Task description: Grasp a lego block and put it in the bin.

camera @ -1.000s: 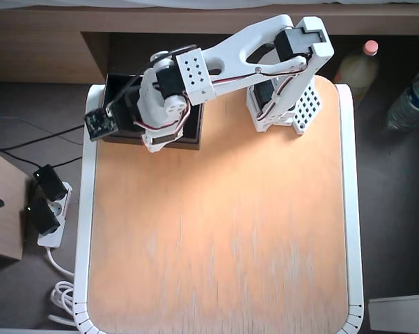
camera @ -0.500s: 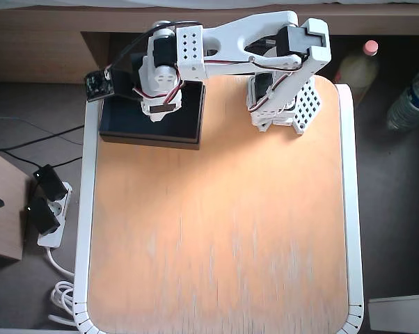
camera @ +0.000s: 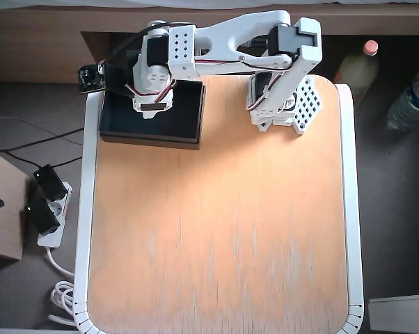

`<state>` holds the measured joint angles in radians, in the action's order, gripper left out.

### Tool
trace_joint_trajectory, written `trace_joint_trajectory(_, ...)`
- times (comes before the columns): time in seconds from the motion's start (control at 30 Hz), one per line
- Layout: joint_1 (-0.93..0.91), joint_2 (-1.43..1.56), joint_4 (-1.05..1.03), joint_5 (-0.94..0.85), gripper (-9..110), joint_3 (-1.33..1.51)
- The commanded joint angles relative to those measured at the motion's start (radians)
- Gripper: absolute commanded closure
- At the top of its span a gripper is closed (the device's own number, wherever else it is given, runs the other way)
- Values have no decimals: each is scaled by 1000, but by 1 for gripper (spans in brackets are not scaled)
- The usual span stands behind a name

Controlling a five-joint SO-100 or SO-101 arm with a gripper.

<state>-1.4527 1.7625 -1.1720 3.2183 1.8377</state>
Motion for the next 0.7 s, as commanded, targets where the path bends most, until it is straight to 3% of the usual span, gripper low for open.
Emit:
trace_joint_trajectory(0.0,-15,-11,69,-5,101,-143)
trace_joint_trajectory(0.37,-17,-25,75,25,87,-143)
trace_joint_trajectory(0.67,11,48,72,-2,85,-144)
